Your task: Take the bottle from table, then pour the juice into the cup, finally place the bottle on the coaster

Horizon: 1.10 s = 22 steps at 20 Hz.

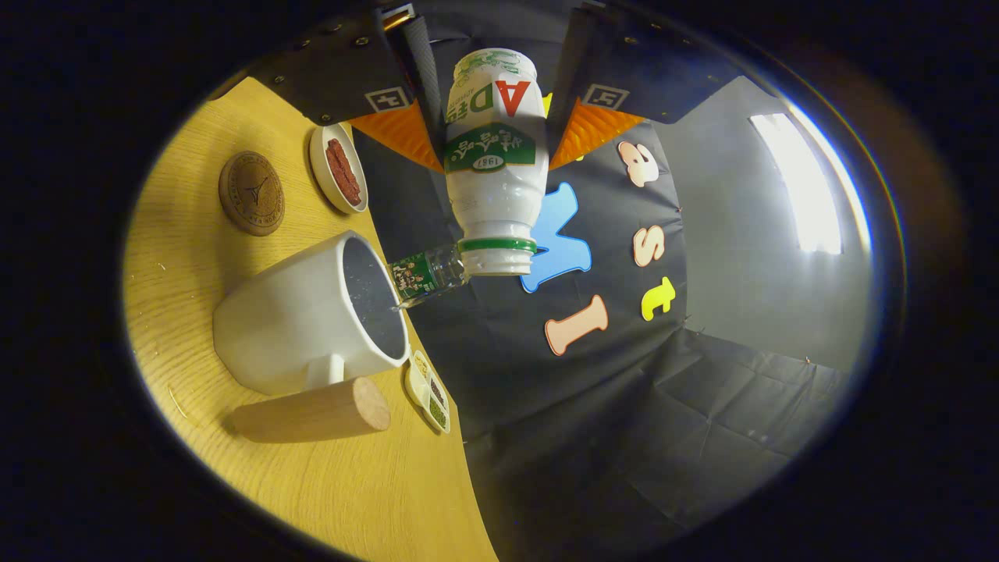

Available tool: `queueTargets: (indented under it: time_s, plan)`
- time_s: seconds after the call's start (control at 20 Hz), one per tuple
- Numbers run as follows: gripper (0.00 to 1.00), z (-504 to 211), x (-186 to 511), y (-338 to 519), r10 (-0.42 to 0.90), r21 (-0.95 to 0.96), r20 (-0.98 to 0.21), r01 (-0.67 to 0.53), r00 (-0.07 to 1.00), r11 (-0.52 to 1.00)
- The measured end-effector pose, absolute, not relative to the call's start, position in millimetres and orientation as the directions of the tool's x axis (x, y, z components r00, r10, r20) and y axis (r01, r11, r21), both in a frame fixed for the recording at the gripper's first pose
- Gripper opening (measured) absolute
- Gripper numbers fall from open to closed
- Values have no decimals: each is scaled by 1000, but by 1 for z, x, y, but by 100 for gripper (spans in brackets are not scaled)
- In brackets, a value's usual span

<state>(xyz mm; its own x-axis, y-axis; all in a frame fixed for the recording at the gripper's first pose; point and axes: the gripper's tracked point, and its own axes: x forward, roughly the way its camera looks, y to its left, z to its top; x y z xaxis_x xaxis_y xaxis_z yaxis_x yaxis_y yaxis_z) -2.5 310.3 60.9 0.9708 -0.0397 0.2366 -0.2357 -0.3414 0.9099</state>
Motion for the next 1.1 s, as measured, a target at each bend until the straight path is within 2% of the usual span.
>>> queueTargets:
  time_s: [1.1]
  plan:
    - [65,57,2,305,-49,904,228,-230,972,-361]
